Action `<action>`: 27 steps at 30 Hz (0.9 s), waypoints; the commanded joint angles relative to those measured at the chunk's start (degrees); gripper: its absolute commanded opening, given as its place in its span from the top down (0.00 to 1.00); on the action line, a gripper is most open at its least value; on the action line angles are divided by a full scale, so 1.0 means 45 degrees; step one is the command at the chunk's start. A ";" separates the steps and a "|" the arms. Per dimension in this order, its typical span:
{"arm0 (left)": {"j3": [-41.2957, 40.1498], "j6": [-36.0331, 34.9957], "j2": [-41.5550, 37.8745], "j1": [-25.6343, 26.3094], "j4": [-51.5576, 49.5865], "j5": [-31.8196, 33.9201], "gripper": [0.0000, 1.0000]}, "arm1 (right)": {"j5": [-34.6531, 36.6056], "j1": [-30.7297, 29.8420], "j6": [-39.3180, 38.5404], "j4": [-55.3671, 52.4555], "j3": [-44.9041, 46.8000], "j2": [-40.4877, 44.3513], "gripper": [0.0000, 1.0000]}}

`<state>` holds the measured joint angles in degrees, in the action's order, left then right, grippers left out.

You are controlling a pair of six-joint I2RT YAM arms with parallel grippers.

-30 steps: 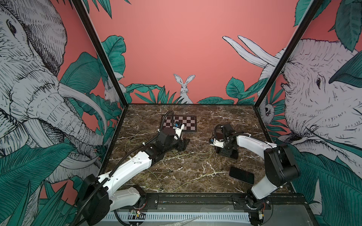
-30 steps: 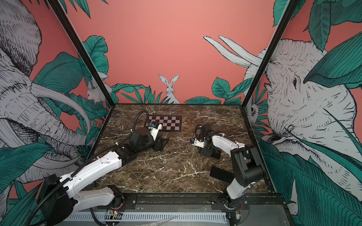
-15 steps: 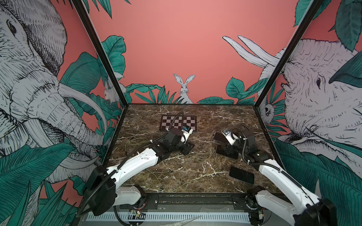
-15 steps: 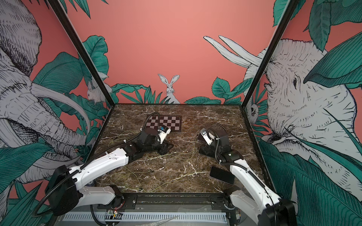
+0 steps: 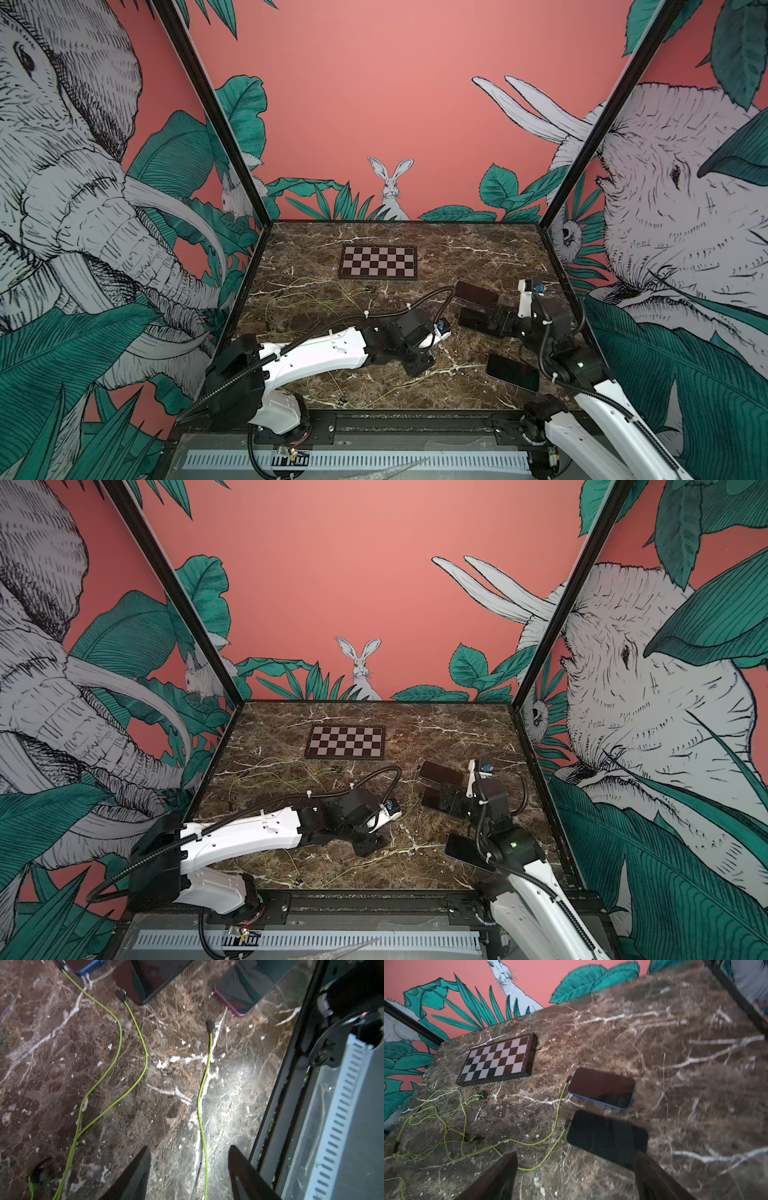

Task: Plug wired earphones into phones
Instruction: Place the phone at the center of the board, then pick up the wired earphone from the center of the board.

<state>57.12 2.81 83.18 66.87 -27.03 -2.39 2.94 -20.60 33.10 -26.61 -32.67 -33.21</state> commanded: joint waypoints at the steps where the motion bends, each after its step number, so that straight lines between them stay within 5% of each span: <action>1: 0.0486 -0.0116 0.0680 0.0237 -0.1844 0.0723 0.40 | -0.0185 0.0049 0.2235 -0.0476 0.0736 0.1109 0.13; 14: 0.0764 -0.0174 0.3141 0.1449 -0.1703 0.0906 0.49 | -0.1076 0.0047 0.2843 -0.1040 0.1661 0.1421 0.17; 22: 0.0276 -0.0089 0.3478 0.1461 -0.1128 0.2457 0.62 | -0.1237 0.0047 0.3074 -0.0844 0.2015 0.1593 0.22; 27: 0.0314 -0.0054 0.3964 0.1454 -0.0967 0.2176 0.72 | -0.1356 0.0047 0.2914 -0.0756 0.1976 0.1529 0.23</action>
<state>59.20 2.48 99.77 73.41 -31.57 6.83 -2.79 -20.58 45.87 -31.14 -23.70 -26.57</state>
